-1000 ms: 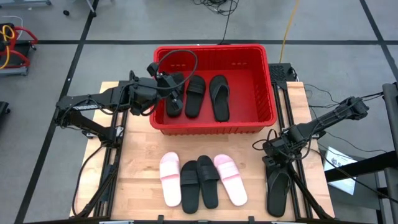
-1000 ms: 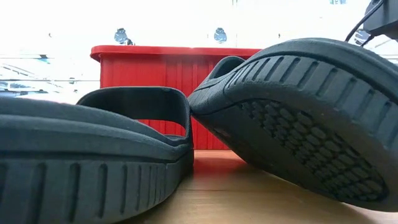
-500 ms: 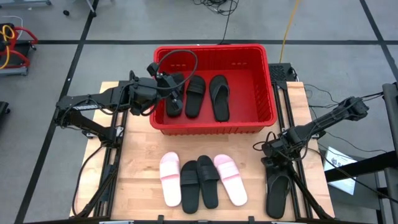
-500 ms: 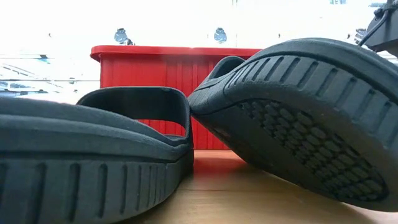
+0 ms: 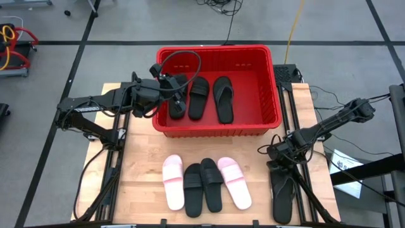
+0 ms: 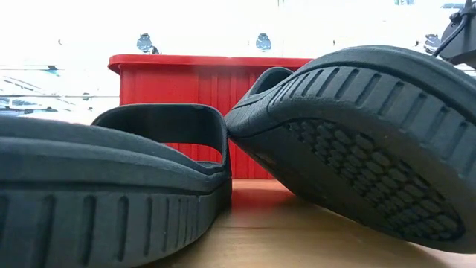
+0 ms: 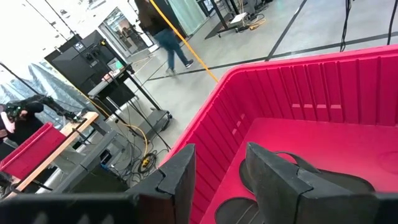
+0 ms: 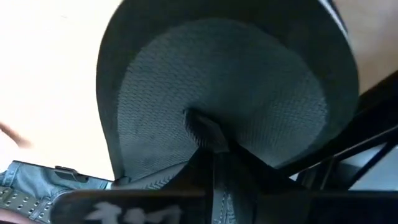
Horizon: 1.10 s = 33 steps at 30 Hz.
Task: Pick and place slides into bin
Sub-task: Put the black slipper into the red container
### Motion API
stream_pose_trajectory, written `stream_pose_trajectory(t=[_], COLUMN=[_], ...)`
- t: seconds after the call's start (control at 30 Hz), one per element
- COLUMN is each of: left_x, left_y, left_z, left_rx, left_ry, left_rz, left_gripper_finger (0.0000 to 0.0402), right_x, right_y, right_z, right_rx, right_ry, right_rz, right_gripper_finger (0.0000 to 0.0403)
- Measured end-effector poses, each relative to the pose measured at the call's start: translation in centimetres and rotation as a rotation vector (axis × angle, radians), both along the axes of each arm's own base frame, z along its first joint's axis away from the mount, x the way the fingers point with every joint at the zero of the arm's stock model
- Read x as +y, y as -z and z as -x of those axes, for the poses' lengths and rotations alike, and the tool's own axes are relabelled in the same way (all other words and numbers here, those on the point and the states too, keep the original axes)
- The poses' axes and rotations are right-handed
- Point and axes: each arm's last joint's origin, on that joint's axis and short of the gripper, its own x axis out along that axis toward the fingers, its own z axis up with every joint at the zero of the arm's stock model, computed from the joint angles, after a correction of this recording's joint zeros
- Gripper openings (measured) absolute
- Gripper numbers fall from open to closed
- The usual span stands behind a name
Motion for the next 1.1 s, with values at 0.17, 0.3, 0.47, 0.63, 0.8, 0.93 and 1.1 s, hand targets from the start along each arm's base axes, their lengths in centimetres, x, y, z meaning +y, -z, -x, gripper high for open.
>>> stream_pose_trajectory(t=[0.17,0.3,0.47,0.63,0.8,0.93,1.1], left_x=[0.0,0.0,0.0,0.0,0.0,0.0,0.0], left_y=[0.0,0.0,0.0,0.0,0.0,0.0,0.0], left_z=[0.0,0.0,0.0,0.0,0.0,0.0,0.0], left_rx=[0.000,0.000,0.000,0.000,0.000,0.002,0.016], left_ry=[0.000,0.000,-0.001,-0.001,-0.001,0.000,0.003], left_rz=[0.000,0.000,0.000,0.000,0.000,-0.002,-0.017], left_gripper_finger=[0.0150,0.0150,0.0150,0.0150,0.0150,0.0150,0.0150], right_x=[0.1,0.3,0.4,0.4,0.4,0.4,0.4], right_y=[-0.9,-2.1,-4.0,-6.0,-8.0,-9.7,-12.2], right_z=[-0.6,-1.4,-1.9,-2.3,-2.6,-2.9,-3.2], right_rx=[-0.058,-0.116,-0.133,-0.146,-0.176,-0.229,-0.302], right_ry=[-0.009,0.005,0.021,0.031,0.042,0.041,0.041], right_rz=[0.037,0.060,0.098,0.139,0.184,0.225,0.228], right_gripper_finger=[0.0007,0.0007,0.0005,0.0005,0.0005,0.0005,0.0005])
